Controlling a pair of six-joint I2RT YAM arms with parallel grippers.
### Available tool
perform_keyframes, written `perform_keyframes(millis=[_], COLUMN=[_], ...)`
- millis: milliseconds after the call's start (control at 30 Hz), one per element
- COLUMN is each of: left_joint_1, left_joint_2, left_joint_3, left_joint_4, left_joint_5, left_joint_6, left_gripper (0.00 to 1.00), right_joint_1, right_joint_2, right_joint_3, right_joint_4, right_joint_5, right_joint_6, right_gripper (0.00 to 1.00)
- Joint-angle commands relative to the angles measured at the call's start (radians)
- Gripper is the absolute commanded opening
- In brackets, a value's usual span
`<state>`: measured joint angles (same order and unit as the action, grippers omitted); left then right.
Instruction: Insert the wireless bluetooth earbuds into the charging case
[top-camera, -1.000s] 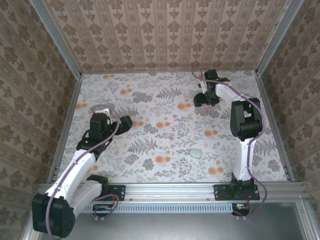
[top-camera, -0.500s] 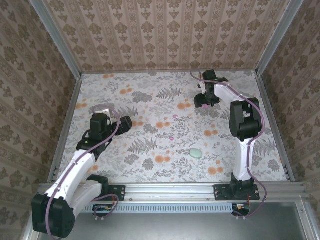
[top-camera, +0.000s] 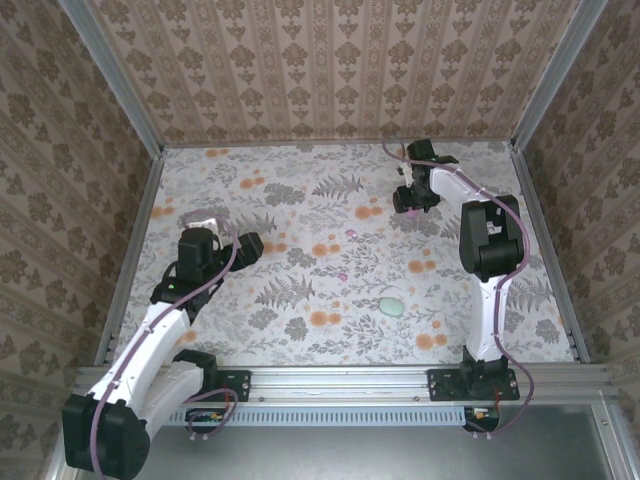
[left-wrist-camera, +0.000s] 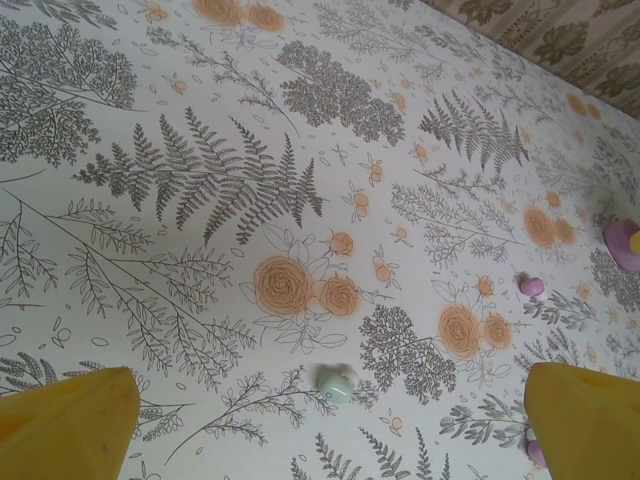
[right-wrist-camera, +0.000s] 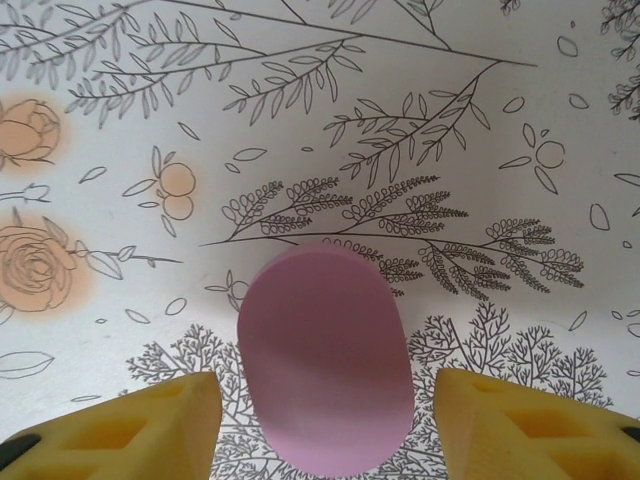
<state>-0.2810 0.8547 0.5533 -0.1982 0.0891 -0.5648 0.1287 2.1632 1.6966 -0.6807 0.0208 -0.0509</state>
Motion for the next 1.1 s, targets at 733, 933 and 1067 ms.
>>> perform_keyframes(millis=[733, 933, 1067], left_joint_1=[-0.004, -0.004, -0.005], left_joint_2=[-0.023, -0.024, -0.025], left_joint_3=[0.028, 0.033, 0.033], left_joint_4=[-0.043, -0.048, -0.05], left_joint_5=[-0.001, 0.0, 0.004], left_joint_6=[-0.001, 0.002, -0.001], left_gripper=[1.0, 1.0, 1.0], right_joint_1=[-0.011, -0.011, -0.011], right_joint_2=[0.085, 0.086, 0.086], right_joint_3=[0.075, 0.08, 0.079], right_joint_4=[-0.045, -0.043, -0.042], right_joint_5=[-0.039, -0.034, -0.033], right_joint_6=[0.004, 0.002, 0.0], right_gripper=[0.51, 0.53, 0.5])
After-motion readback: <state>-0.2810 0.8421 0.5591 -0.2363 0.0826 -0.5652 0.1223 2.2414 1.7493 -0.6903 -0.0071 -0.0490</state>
